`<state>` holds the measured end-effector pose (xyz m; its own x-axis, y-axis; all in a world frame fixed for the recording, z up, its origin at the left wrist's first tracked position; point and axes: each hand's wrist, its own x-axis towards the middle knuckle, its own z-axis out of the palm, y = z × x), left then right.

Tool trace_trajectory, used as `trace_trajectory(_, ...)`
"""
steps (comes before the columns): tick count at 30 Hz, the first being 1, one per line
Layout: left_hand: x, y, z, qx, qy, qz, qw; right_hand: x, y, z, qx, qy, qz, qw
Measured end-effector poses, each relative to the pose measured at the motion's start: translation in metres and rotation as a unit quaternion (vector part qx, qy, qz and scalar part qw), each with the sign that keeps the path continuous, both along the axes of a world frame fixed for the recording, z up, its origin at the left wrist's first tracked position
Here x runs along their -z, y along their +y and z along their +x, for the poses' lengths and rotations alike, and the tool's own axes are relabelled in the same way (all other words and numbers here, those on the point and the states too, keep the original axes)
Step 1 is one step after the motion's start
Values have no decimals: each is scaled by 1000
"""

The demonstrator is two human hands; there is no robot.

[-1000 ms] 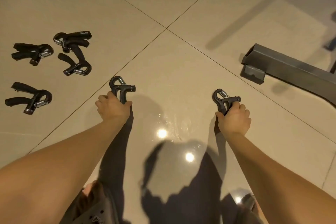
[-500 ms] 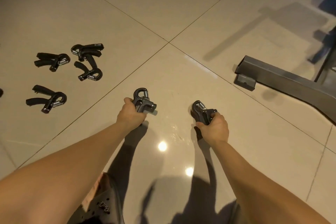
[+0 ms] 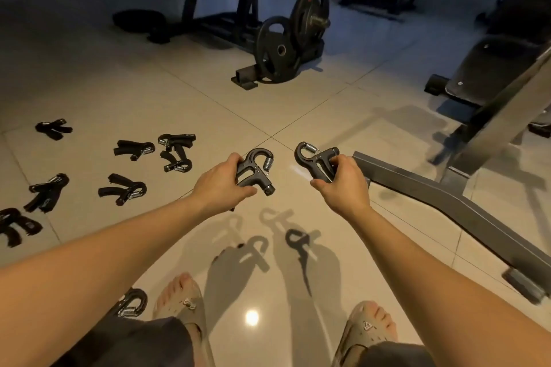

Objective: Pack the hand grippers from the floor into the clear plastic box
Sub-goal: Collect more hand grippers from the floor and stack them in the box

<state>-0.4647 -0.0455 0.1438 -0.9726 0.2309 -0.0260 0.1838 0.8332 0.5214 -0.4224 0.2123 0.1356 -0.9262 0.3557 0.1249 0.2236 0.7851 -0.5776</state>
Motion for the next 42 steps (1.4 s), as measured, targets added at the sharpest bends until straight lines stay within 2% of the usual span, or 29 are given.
trace_trajectory(8, -87, -24, 118, 135, 2, -73, 988, -93, -24, 145, -58, 5, 23, 998)
trace_trajectory(12, -116, -33, 195, 217, 55, -137, 965, -127, -39, 230, -81, 7, 25, 996)
trace_trajectory(18, -142, -31, 298, 312, 102, -186, 926, -155, -56, 344, -75, 2, 36, 997)
trace_trajectory(22, -143, -28, 351, 332, 130, -167, 919, -159, -62, 413, -48, -12, 41, 998)
trace_trajectory(29, -121, -10, 422, 344, 251, -136, 894, -166, -63, 517, -16, -46, 51, 998)
trace_trajectory(34, -115, 19, 461, 366, 296, -75, 879, -178, -53, 582, 26, -66, 46, 996)
trace_trajectory(42, -114, 89, 506, 461, 350, -88, 811, -188, -24, 669, 80, -82, 24, 993)
